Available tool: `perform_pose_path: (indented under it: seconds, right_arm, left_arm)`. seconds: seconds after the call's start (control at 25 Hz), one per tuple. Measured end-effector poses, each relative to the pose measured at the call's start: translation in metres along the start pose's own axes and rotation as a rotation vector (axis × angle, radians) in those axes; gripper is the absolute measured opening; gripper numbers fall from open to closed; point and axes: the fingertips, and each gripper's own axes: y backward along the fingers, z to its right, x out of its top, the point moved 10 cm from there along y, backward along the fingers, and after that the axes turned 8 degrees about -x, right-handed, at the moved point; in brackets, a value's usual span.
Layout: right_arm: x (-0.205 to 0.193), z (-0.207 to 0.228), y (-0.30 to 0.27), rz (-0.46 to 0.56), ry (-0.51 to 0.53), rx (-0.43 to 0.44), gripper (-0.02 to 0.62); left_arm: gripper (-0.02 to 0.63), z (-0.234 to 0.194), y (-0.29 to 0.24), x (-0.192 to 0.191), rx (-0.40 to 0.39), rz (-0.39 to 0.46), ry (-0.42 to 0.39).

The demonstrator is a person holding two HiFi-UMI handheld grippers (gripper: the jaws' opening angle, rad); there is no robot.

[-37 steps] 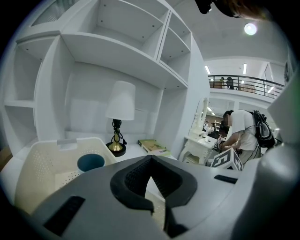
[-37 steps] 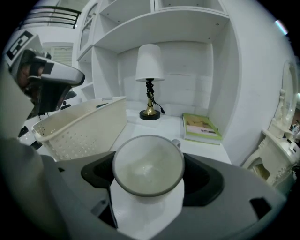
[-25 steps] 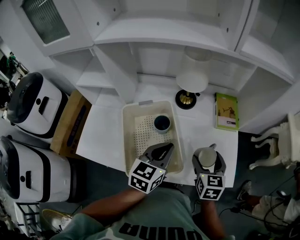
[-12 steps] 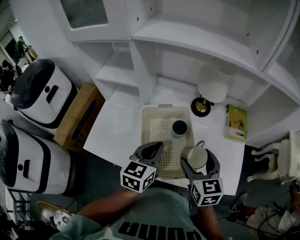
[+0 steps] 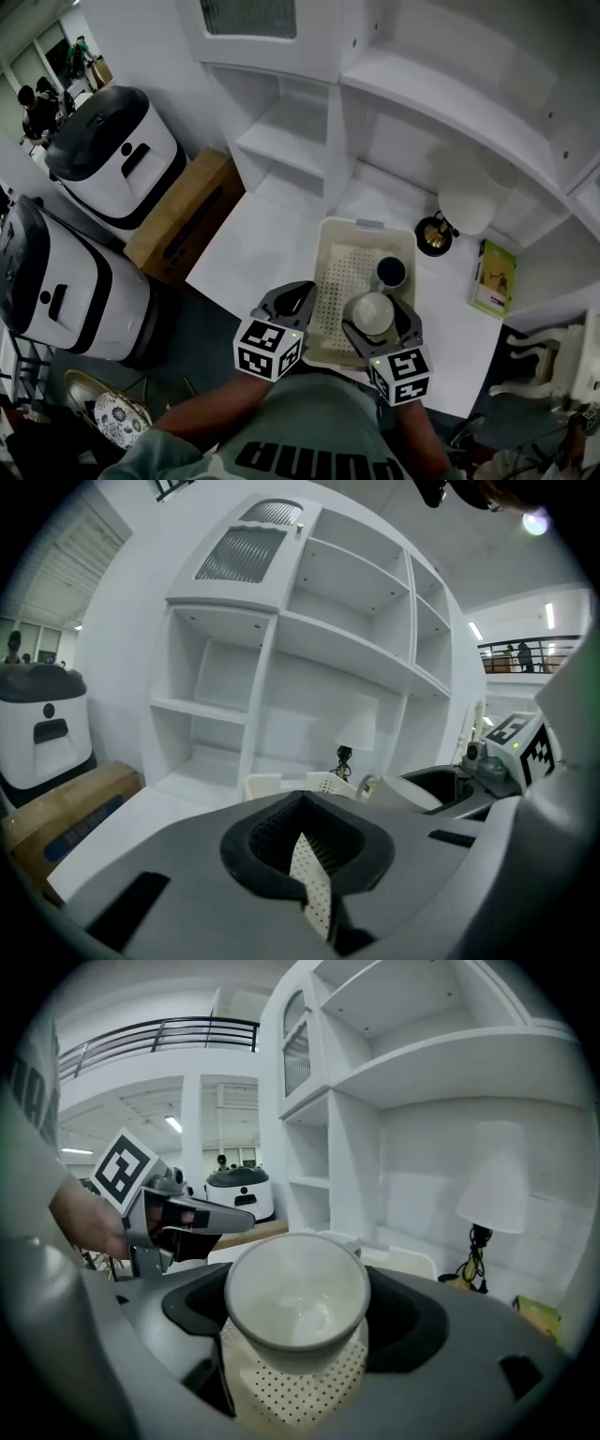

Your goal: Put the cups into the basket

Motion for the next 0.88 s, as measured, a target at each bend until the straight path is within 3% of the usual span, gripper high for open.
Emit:
perform_pose_path:
  seconds: [0.36, 0.88]
  right_arm:
    - [0.000, -0.008, -0.044, -0.062, 0.073, 0.138, 0.400]
    - [-0.042, -0.008, -0.094, -0.202, 0.138, 0.198, 0.400]
  left_arm:
    - [0.006, -0.017, 0.010, -0.010, 0.098, 0.002, 0.026]
    - [0.006, -0.035, 0.017, -0.026, 0.164, -0.020, 0.054]
